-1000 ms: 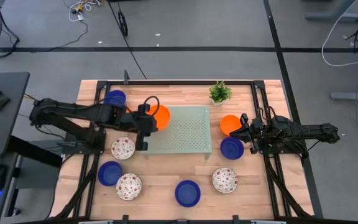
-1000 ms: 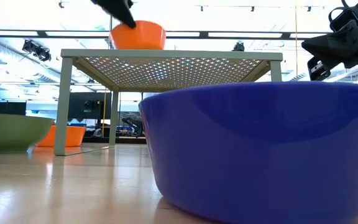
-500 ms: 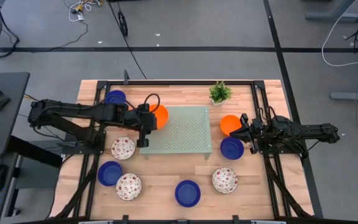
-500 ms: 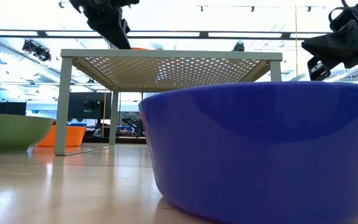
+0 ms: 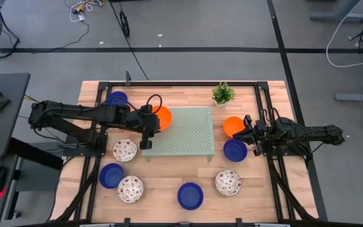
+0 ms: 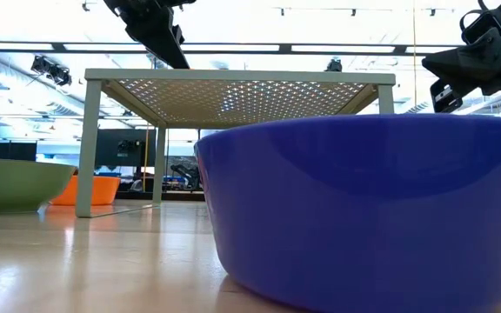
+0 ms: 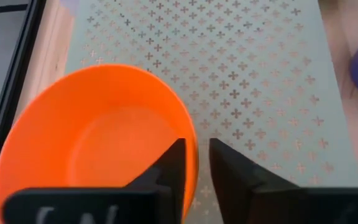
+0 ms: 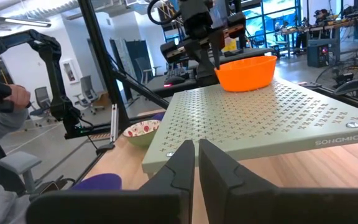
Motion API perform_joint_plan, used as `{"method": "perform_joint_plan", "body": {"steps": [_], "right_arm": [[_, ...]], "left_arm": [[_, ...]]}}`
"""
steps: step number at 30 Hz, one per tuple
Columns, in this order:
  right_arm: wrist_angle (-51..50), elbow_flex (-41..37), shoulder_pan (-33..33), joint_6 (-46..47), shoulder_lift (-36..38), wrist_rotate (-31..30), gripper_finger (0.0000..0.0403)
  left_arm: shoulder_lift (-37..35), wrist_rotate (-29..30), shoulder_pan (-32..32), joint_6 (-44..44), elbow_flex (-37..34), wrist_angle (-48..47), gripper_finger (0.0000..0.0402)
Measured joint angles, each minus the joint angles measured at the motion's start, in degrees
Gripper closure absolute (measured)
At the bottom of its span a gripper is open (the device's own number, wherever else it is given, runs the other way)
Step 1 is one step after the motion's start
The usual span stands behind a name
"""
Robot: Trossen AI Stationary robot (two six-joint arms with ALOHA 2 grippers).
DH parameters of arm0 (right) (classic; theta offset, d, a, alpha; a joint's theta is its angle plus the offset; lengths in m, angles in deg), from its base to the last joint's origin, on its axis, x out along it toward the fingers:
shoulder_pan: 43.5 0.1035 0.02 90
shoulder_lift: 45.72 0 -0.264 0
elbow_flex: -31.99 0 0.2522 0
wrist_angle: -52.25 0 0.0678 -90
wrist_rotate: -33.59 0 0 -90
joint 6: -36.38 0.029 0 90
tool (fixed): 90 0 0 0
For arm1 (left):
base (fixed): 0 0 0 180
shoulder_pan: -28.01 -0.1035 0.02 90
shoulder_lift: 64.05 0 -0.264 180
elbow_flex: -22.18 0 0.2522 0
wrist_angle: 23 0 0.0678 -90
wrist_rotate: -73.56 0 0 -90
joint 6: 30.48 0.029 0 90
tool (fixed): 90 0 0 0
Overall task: Pick & Place Mini bowls
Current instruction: Put the orange bowl on the shelf, then put the blue bowl on the shelf
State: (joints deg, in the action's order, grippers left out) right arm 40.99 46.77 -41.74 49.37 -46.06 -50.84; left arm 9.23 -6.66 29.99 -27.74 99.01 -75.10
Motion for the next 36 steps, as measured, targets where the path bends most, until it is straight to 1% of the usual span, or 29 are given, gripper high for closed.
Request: {"method": "perform_joint_plan", "body": {"steps": [3, 8, 11, 13, 15, 17, 20, 23, 25, 28, 31, 34, 36], "right_arm": [[0.0, 0.0, 0.0, 0.0, 0.0, 0.02, 0.0376], [0.0, -0.01, -0.01, 0.0, -0.01, 0.02, 0.0376], [0.0, -0.02, -0.02, 0.0, -0.02, 0.0, 0.0376], [-0.02, -0.02, -0.02, 0.0, -0.02, 0.0, 0.0376], [-0.1, -0.01, 0.0, 0.0, -0.02, 0.02, 0.0376], [-0.1, -0.02, 0.0, 0.0, -0.02, -0.01, 0.0376], [-0.07, -0.02, -0.01, 0.0, -0.02, 0.01, 0.0376], [-0.04, -0.02, -0.02, 0.0, -0.02, 0.02, 0.0376], [-0.03, -0.02, -0.02, 0.0, -0.02, 0.0, 0.0376], [-0.02, 0.0, -0.01, 0.0, -0.02, 0.0, 0.0376], [-0.02, 0.0, 0.0, 0.0, -0.02, 0.0, 0.0376], [-0.02, -0.01, -0.02, 0.0, -0.02, 0.0, 0.0376], [-0.02, 0.0, -0.01, 0.0, -0.02, 0.02, 0.0376]], "left_arm": [[0.08, -0.02, 0.0, 0.78, 1.12, -1.11, 0.0278], [-1.63, 0.04, 1.02, -0.55, 7.94, -5.97, 0.0225], [-4.12, 0.02, 3.03, -1.87, 11.38, -9.02, 0.0209], [-7.06, 0.08, 4.94, -2.09, 11.52, -9.13, 0.0205], [-10.64, 1.13, 7.19, -2.55, 10.03, -8.71, 0.0206], [-14.74, 3.94, 9.5, -3.99, 6.6, -7.9, 0.0209], [-21.89, 10.1, 13.02, -5.74, -1.61, -3.57, 0.0215], [-29.51, 13.95, 15.26, -5.99, -12.08, 3.94, 0.022], [-34.3, 14.49, 15.99, -5.99, -19.38, 10.14, 0.022], [-40.28, 14.35, 16.42, -6.05, -29.55, 20.05, 0.022], [-44.28, 12.31, 16.91, -6.6, -38.19, 29.73, 0.022], [-46.18, 6.53, 17.83, -7.34, -45.5, 39.66, 0.022], [-46.42, 2.0, 18.76, -8.8, -49.13, 45.34, 0.022]]}}
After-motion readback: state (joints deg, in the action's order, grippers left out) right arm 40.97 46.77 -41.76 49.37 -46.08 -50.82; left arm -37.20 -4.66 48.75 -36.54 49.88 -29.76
